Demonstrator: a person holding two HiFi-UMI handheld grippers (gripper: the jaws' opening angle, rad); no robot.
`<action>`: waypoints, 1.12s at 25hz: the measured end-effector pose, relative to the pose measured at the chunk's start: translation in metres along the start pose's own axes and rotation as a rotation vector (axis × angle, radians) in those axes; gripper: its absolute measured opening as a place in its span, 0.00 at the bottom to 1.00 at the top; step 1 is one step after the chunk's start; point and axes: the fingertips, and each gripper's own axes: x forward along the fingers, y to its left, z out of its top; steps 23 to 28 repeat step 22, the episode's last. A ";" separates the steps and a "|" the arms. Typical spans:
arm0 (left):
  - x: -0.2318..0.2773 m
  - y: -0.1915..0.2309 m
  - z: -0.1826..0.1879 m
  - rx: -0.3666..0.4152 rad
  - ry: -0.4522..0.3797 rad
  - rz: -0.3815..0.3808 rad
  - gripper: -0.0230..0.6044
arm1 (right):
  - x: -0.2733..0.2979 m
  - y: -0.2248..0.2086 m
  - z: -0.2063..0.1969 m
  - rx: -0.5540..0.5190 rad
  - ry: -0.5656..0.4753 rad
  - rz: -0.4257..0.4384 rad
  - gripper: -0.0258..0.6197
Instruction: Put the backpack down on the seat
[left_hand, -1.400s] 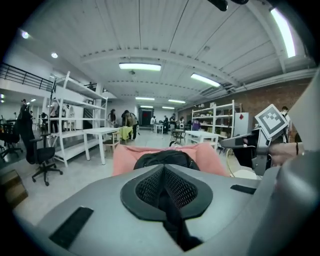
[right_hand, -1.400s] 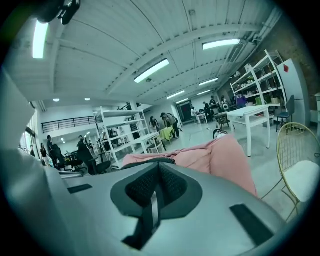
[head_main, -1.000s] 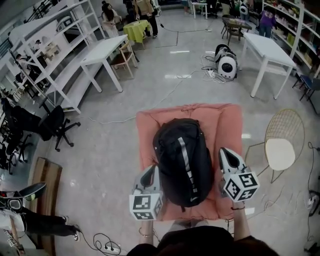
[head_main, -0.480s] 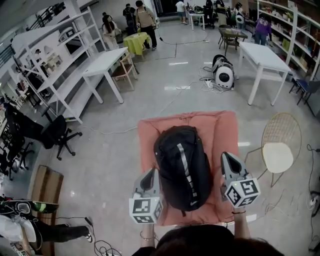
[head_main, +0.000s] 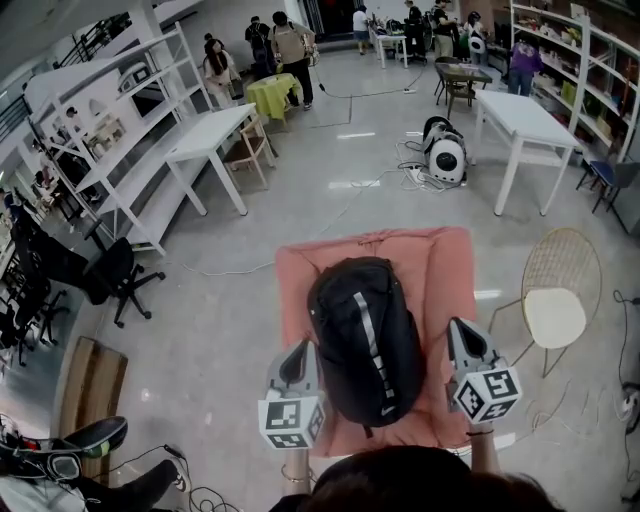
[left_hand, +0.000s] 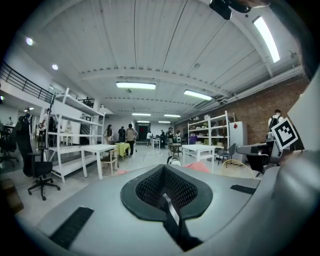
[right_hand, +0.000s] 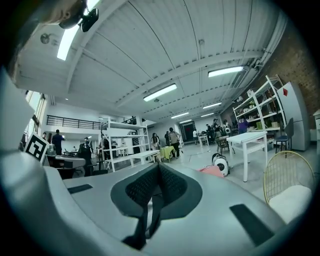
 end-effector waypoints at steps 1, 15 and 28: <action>0.001 0.000 -0.001 -0.001 0.001 -0.001 0.06 | 0.001 -0.001 0.002 -0.006 -0.005 -0.001 0.06; 0.007 0.006 -0.005 -0.002 0.011 0.014 0.06 | 0.012 -0.001 0.008 -0.021 -0.025 0.005 0.06; 0.010 0.010 -0.009 0.000 0.009 0.028 0.06 | 0.015 -0.004 0.003 -0.016 -0.033 0.007 0.06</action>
